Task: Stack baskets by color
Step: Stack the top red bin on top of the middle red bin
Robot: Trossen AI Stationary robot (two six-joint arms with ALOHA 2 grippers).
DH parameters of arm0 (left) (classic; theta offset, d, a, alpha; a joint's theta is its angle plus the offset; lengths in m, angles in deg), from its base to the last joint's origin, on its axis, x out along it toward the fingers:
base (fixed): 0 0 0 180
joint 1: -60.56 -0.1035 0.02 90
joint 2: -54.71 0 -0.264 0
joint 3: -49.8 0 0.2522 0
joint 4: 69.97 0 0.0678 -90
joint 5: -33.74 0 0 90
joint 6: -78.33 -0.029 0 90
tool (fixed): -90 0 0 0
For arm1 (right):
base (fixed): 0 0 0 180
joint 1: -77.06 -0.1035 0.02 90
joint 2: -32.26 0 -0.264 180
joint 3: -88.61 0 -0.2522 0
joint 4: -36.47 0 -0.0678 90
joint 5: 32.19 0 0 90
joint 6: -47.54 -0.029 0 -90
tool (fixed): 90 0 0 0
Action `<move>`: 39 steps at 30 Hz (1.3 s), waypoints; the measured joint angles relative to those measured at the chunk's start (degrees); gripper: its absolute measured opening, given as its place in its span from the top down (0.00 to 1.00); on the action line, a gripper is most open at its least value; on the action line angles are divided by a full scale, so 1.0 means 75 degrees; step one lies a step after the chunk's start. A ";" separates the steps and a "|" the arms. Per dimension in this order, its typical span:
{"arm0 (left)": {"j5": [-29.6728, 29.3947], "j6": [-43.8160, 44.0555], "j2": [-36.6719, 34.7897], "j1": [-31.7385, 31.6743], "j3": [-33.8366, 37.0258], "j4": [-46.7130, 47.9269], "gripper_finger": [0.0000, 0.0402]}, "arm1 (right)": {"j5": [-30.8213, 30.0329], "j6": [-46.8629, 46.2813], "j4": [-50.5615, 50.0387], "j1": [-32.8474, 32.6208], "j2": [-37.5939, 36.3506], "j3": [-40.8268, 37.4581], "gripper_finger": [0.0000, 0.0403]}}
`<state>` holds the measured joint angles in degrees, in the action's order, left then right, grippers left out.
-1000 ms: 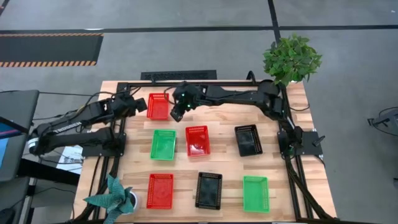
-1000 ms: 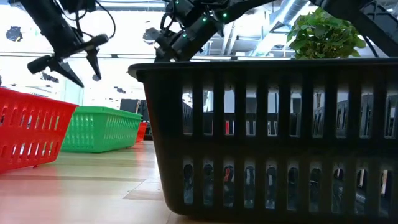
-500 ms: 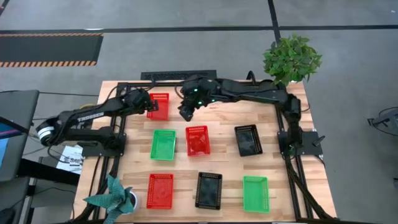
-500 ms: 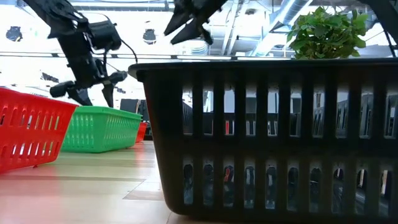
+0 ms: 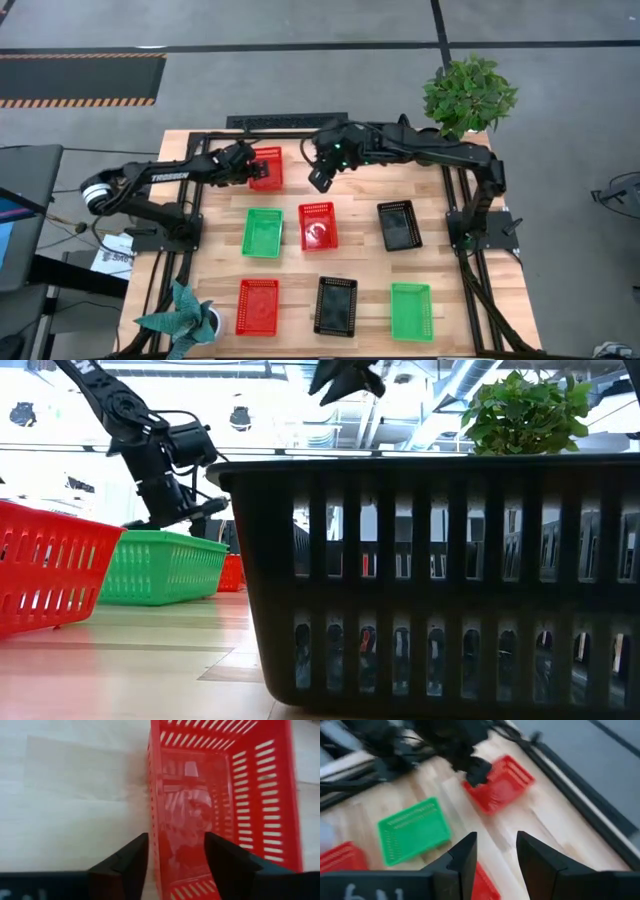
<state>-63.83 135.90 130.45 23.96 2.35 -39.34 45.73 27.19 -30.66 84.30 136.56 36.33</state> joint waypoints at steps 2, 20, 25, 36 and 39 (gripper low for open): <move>0.0067 0.0008 0.0177 0.0003 0.0000 -0.0060 0.64 | -0.0255 -0.0291 -0.0340 -0.0020 0.0011 0.0000 0.61; -0.0404 -0.0260 -0.0206 0.0315 -0.0542 -0.0984 1.00 | -0.0515 -0.1507 0.0703 0.0703 0.0154 -0.1418 0.56; -0.1226 -0.0447 -0.0806 0.0738 -0.0742 -0.0829 1.00 | -0.0421 -0.1654 0.2044 0.0949 0.0157 -0.1676 0.46; -0.2536 -0.1472 -0.1361 0.1717 -0.1275 -0.0749 1.00 | -0.0377 -0.1601 0.3659 0.1152 0.0151 -0.1676 0.38; -0.2724 -0.1684 -0.1319 0.1869 -0.1416 -0.0787 1.00 | -0.0378 -0.1507 0.3702 0.1158 0.0151 -0.1676 0.38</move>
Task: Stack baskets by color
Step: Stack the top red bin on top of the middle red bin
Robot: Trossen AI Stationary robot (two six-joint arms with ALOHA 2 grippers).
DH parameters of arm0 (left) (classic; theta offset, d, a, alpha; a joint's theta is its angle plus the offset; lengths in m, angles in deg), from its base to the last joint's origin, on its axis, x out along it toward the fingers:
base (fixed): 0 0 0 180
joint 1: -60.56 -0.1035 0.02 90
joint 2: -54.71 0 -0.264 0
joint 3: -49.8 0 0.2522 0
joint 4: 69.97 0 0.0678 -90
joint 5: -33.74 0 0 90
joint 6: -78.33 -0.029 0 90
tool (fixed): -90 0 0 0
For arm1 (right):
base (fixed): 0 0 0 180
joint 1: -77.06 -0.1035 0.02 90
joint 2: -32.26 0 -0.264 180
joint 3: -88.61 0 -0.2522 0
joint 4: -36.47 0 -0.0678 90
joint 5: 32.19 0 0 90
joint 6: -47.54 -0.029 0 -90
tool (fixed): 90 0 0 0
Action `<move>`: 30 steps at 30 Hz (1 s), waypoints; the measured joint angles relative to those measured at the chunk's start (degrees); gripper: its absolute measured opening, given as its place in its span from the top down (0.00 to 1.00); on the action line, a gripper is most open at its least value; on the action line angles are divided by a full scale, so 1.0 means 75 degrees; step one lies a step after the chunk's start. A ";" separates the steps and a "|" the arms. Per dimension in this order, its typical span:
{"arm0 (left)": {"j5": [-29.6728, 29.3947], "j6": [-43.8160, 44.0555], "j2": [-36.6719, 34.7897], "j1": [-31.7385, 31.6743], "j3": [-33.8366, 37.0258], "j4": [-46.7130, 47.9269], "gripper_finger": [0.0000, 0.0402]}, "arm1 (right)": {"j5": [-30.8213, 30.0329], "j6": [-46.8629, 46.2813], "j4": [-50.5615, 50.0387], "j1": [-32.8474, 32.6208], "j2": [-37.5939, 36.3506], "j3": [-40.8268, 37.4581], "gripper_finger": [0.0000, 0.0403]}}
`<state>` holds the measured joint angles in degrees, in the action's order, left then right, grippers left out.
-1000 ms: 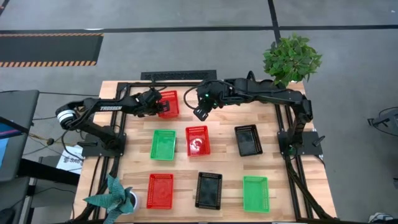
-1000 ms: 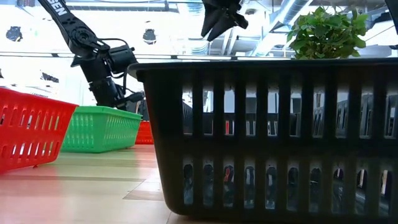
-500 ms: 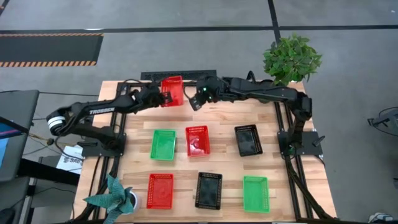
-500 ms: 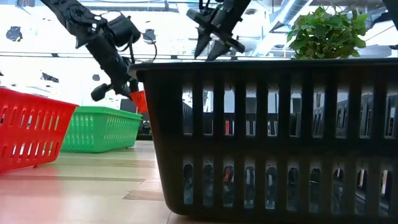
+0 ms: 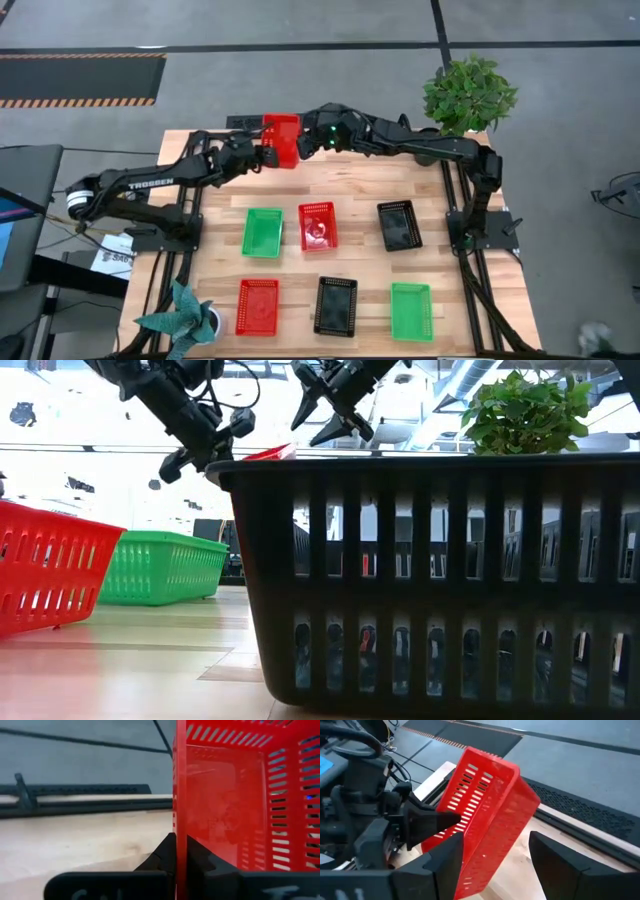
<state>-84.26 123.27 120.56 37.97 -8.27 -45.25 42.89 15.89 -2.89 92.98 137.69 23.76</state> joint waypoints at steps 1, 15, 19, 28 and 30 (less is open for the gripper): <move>-0.0041 -0.0106 0.0023 0.0042 -0.0054 0.0001 1.00 | -0.0003 0.0048 -0.0007 0.0003 0.0000 0.0000 0.38; -0.0169 -0.0847 0.0122 0.0640 -0.0388 -0.0195 1.00 | -0.0012 0.0080 -0.0206 0.0047 -0.0002 0.0000 0.39; -0.0236 -0.1169 0.0122 0.0816 -0.0388 -0.0354 1.00 | -0.0038 -0.0029 -0.0371 0.0047 -0.0009 0.0000 0.44; -0.0314 -0.1383 0.0122 0.0946 -0.0385 -0.0679 1.00 | -0.0128 -0.0093 -0.0492 0.0044 -0.0023 0.0000 0.74; -0.0298 -0.1385 0.0122 0.0948 -0.0385 -0.0703 1.00 | -0.0145 -0.0097 -0.0562 0.0050 -0.0023 0.0000 0.82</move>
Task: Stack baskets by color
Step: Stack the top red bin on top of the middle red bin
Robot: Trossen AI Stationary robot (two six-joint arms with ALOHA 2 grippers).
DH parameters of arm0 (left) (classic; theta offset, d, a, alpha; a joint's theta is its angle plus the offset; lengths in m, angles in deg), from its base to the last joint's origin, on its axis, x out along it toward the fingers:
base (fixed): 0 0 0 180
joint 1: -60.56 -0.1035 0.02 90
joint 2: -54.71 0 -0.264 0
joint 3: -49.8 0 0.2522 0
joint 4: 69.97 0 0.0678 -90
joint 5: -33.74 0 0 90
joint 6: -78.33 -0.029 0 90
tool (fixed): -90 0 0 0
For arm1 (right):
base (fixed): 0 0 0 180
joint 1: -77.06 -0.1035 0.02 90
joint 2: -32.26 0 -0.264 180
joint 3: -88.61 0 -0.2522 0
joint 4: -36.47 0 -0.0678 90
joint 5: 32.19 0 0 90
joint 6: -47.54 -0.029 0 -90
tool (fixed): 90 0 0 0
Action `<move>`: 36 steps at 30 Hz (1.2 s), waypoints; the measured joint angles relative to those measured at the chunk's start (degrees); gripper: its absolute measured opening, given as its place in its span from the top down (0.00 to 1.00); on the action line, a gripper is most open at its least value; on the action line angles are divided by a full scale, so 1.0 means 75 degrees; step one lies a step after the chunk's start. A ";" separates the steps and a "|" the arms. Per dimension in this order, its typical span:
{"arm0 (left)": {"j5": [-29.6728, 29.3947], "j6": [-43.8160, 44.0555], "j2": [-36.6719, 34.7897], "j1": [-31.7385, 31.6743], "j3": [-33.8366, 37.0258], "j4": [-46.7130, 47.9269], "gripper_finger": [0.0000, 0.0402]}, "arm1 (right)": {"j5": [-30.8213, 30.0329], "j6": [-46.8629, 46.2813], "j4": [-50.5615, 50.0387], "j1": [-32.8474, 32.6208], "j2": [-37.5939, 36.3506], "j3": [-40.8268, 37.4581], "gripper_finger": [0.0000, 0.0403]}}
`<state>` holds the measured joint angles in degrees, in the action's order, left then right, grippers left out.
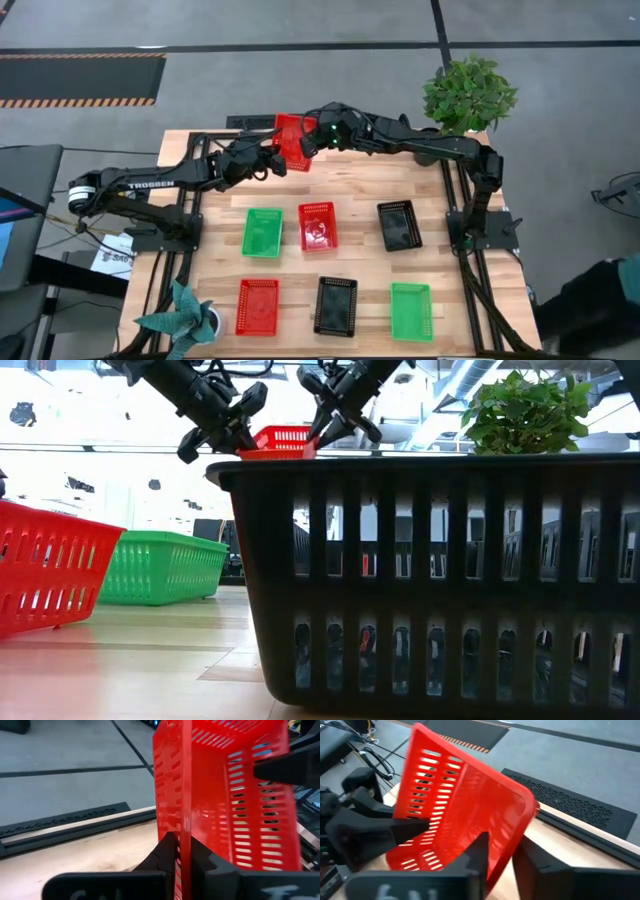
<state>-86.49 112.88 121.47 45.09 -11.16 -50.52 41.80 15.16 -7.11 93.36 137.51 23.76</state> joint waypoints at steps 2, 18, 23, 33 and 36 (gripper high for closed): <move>0.0046 0.0002 0.0000 0.0005 0.0000 -0.0007 1.00 | -0.0022 -0.0004 -0.0083 0.0002 0.0003 -0.0003 0.88; 0.0979 0.0056 0.0003 0.0030 0.0009 -0.0322 0.68 | -0.0030 0.0211 -0.0127 0.0011 0.0012 0.0000 0.99; 0.1465 0.0059 -0.0046 0.0021 0.0009 -0.0562 0.43 | 0.0174 0.0284 -0.0224 0.0286 0.0029 0.0000 0.99; 0.2149 0.0256 -0.1184 0.0009 -0.0009 -0.0494 0.26 | 0.1183 0.0344 -0.1396 0.1305 -0.0041 -0.0009 0.99; 0.2162 0.0263 -0.1862 0.0009 -0.0009 -0.0423 0.27 | 0.1798 0.0323 -0.1835 0.1150 -0.0041 -0.0009 0.99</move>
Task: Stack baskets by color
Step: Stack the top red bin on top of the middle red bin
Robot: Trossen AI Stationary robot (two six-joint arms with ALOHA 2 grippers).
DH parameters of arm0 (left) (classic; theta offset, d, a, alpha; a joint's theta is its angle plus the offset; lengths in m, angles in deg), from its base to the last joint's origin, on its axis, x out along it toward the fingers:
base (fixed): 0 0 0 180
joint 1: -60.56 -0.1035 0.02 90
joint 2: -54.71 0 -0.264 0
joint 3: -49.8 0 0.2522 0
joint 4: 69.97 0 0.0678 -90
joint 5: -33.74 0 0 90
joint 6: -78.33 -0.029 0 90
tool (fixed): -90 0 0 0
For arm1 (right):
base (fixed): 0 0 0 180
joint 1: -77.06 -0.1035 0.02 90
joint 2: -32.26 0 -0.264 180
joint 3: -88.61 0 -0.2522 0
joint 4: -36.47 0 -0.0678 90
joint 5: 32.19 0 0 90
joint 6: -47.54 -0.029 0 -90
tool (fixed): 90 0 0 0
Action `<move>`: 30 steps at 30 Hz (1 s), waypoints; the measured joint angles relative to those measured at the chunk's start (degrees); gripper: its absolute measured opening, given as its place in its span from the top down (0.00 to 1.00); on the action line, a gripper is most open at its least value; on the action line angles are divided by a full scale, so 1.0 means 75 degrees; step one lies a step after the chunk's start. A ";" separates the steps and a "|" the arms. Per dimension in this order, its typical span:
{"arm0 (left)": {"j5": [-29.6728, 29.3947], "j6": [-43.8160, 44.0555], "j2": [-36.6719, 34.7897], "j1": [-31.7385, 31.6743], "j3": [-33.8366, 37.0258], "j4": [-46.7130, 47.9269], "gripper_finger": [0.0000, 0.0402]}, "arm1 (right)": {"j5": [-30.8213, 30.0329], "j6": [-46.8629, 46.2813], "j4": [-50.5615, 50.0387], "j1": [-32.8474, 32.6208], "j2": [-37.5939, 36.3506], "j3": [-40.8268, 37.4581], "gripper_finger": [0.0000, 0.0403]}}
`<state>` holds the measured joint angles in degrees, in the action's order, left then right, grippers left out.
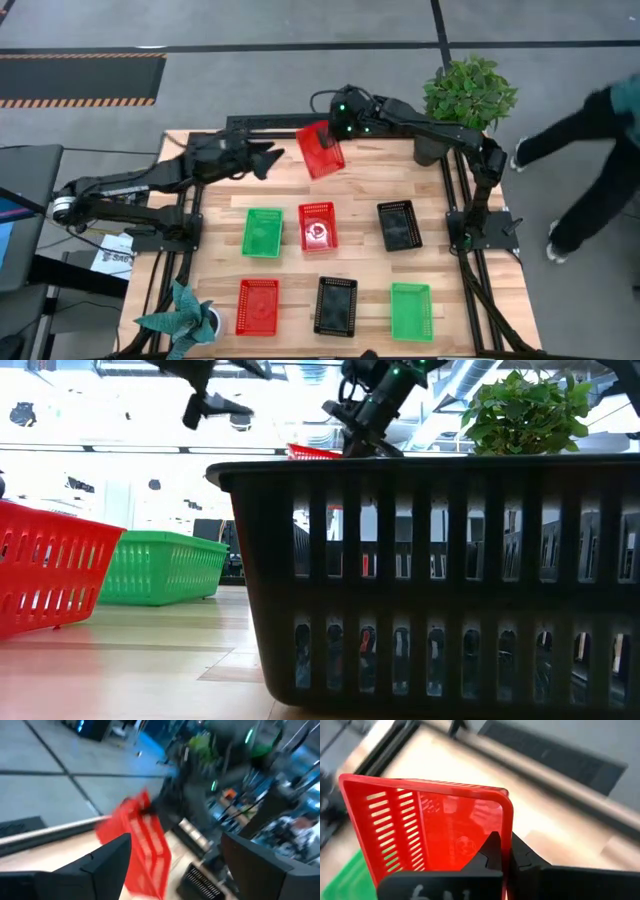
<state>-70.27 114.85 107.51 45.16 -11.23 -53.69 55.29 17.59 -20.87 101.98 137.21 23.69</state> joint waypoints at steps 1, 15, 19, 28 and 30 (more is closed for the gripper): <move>-0.0047 0.0005 -0.0208 0.0000 0.0000 0.0048 0.27 | 0.0088 0.0000 -0.0153 -0.0133 0.0000 0.0000 0.99; -0.0651 0.0266 -0.1595 -0.0003 0.0003 0.1093 0.28 | -0.0395 -0.2353 -0.0582 -0.2623 -0.0093 -0.0820 0.98; -0.0623 0.0288 -0.1597 -0.0006 0.0003 0.1154 0.28 | -0.0631 -0.3215 -0.0297 -0.2971 -0.0728 -0.1460 0.98; -0.0624 0.0305 -0.1530 -0.0006 0.0009 0.1137 0.28 | -0.1162 -0.4443 0.1193 -0.3076 -0.2946 -0.4187 0.98; -0.0628 0.0306 -0.1536 -0.0006 0.0009 0.1125 0.28 | -0.1245 -0.4594 0.1165 -0.3032 -0.2973 -0.4411 0.98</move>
<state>-74.98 117.15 95.99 45.11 -11.16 -45.25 45.95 -16.87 -12.13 79.24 114.91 -9.39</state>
